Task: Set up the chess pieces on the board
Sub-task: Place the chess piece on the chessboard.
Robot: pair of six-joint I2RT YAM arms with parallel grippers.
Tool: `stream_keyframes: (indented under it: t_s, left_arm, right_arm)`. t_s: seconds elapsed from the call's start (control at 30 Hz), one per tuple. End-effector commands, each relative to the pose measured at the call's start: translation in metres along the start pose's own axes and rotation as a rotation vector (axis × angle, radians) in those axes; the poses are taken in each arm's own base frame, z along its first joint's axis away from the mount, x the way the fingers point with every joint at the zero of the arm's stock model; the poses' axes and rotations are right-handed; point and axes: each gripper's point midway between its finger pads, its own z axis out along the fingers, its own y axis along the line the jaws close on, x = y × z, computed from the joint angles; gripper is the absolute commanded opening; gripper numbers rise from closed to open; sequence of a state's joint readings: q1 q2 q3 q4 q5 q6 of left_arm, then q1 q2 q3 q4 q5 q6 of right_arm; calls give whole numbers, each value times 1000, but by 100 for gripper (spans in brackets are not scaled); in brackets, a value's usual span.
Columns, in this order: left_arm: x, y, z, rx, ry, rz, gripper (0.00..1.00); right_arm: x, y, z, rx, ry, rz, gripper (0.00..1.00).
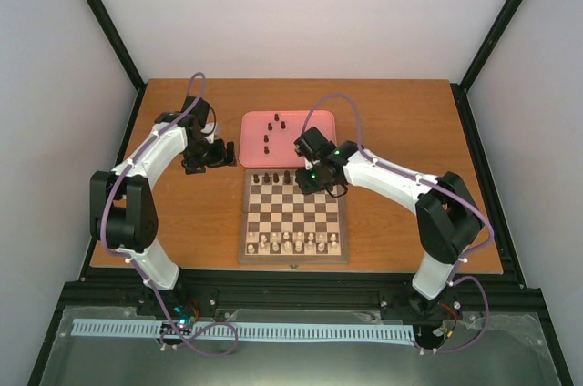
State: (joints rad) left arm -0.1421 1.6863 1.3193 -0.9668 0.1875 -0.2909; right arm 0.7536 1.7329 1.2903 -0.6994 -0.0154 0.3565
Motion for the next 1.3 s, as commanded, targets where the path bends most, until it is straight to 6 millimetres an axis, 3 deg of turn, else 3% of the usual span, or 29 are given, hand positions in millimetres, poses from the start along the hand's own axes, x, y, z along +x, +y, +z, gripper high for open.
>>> stream_keyframes:
  t_s: [0.0,0.37,1.27]
  left_arm:
    - [-7,-4,-10,2,-32,29,100]
    - [-5,-3,-10,0,-31,30,100]
    - [-5,-3,-6,4,-21,30,100]
  right_arm:
    - [1,2,8,4,-4,-2,4]
    - [1,-4,26,46,14,12,6]
    - [-8,-14,43,112,19,7,12]
